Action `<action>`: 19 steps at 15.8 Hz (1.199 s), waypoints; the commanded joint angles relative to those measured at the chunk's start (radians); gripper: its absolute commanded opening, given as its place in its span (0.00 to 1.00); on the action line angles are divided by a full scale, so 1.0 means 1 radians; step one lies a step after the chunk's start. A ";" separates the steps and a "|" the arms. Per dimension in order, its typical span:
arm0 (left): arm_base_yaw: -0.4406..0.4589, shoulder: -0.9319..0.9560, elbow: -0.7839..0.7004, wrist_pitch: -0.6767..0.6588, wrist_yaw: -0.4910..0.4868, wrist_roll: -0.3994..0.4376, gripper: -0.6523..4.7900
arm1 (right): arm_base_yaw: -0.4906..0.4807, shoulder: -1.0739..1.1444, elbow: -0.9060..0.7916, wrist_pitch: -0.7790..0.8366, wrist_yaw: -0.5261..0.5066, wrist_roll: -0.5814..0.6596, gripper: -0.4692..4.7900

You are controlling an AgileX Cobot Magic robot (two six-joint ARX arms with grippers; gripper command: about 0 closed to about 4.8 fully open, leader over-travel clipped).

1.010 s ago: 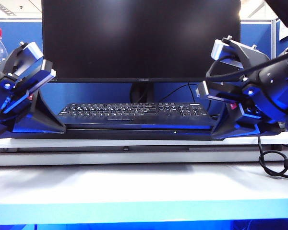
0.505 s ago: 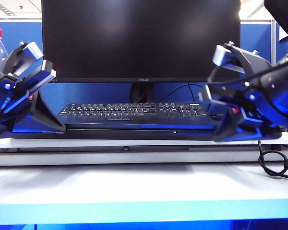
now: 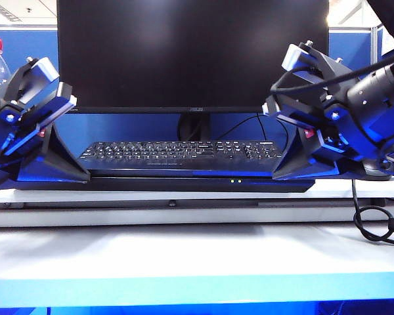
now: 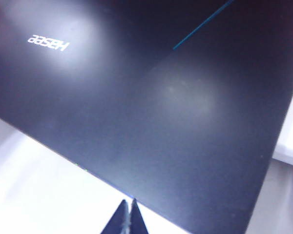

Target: Open the lid of the black laptop.

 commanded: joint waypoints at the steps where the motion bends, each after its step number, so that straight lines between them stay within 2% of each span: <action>1: 0.002 -0.002 0.003 0.027 -0.025 0.006 0.16 | 0.000 -0.004 0.003 0.018 0.013 -0.003 0.09; 9: 0.002 -0.002 0.003 0.027 -0.025 0.006 0.16 | -0.001 0.004 0.003 0.014 0.038 -0.007 0.09; 19: 0.002 -0.002 0.005 0.035 -0.024 0.006 0.16 | -0.001 0.005 0.003 0.097 0.061 -0.007 0.09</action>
